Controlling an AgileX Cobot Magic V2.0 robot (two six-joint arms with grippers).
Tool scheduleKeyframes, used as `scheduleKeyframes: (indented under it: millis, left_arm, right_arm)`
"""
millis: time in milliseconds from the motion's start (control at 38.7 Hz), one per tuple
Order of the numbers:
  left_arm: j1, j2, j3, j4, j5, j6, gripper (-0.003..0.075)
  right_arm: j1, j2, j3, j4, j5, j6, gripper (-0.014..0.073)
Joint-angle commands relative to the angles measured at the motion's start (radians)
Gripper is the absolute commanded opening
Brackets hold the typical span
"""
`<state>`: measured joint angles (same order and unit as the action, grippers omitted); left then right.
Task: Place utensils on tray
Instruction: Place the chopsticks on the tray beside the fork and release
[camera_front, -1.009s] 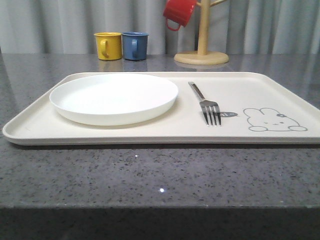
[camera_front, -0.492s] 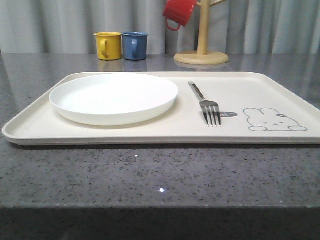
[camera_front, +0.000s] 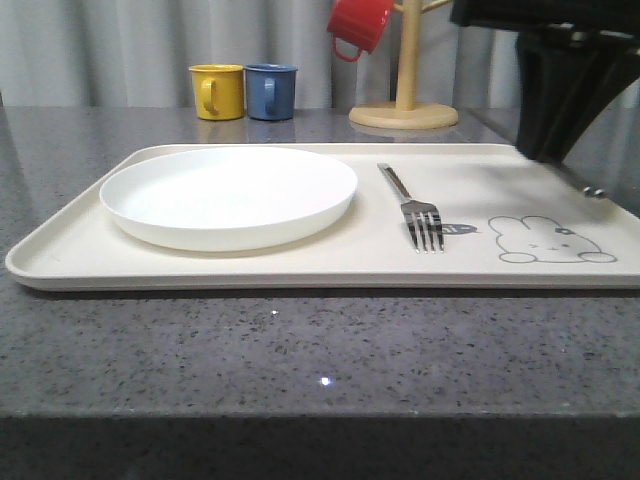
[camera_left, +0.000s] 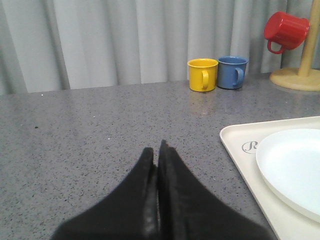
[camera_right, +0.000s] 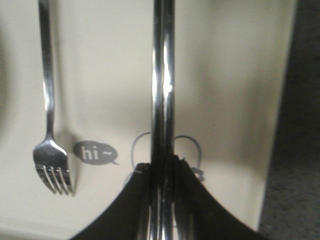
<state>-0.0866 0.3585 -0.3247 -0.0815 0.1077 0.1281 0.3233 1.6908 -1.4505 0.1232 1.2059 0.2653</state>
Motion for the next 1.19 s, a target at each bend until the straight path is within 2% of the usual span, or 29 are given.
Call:
scheduleKeyframes:
  millis: [0, 647, 750, 983, 1035, 1164]
  left_arm:
    - [0.003, 0.005, -0.029, -0.011, -0.087, -0.007, -0.0018]
    - [0.003, 0.005, -0.029, -0.011, -0.087, -0.007, -0.0018]
    - [0.003, 0.005, -0.029, -0.011, -0.087, -0.007, -0.0018]
    - [0.003, 0.005, -0.029, -0.011, -0.087, -0.007, -0.0018]
    - [0.003, 0.005, -0.029, -0.011, -0.087, -0.007, -0.0018]
    - [0.003, 0.005, -0.029, -0.011, -0.087, -0.007, -0.0018]
  right_arm:
    - [0.026, 0.0, -0.032, 0.003, -0.034, 0.031, -0.0048]
    - [0.028, 0.057, -0.033, -0.032, -0.074, 0.092, -0.0039]
    - [0.028, 0.057, -0.033, -0.031, -0.066, 0.092, 0.0029]
    - [0.028, 0.057, -0.073, -0.019, -0.02, 0.088, 0.0309]
    - [0.028, 0.057, -0.115, -0.028, 0.025, 0.057, 0.0336]
    - [0.023, 0.052, -0.242, -0.101, 0.131, -0.008, 0.0339]
